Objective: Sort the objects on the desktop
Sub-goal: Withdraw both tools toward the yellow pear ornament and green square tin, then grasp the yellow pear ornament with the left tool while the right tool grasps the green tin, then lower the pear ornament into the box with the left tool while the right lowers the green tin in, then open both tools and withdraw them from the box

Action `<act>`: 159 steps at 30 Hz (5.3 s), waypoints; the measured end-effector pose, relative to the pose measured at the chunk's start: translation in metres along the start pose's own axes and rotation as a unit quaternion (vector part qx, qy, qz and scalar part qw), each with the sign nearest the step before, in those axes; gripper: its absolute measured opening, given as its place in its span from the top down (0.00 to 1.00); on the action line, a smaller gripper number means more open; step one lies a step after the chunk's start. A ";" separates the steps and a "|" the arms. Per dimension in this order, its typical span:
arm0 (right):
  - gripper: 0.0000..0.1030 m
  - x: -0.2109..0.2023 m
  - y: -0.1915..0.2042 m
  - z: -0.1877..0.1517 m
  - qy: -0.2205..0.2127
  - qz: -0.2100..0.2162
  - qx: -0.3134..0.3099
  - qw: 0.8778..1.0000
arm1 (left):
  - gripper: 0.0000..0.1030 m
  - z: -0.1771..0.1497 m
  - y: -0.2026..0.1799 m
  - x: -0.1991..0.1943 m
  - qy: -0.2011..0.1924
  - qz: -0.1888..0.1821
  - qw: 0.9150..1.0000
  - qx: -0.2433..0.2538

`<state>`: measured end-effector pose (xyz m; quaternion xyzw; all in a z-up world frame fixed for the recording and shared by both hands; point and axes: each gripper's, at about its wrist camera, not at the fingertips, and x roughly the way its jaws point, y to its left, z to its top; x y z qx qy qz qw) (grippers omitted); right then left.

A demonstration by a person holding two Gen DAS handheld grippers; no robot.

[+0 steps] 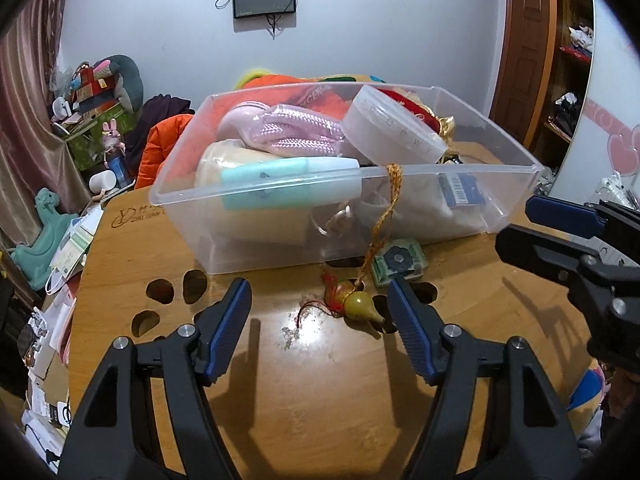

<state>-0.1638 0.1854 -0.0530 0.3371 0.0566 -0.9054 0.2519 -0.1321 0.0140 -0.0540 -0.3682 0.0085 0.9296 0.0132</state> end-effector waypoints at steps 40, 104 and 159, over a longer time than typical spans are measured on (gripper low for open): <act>0.70 0.077 0.046 0.005 0.074 0.003 -0.027 0.997 | 0.84 -0.017 0.037 -0.011 -0.005 -0.057 0.997 -0.061; 0.70 0.032 -0.025 0.043 -0.018 -0.007 0.026 0.999 | 0.80 0.066 0.028 -0.010 -0.075 -0.022 0.997 -0.017; 0.16 -0.052 0.011 -0.003 -0.059 -0.049 0.007 0.997 | 0.11 0.001 0.017 -0.089 -0.099 0.009 0.994 -0.042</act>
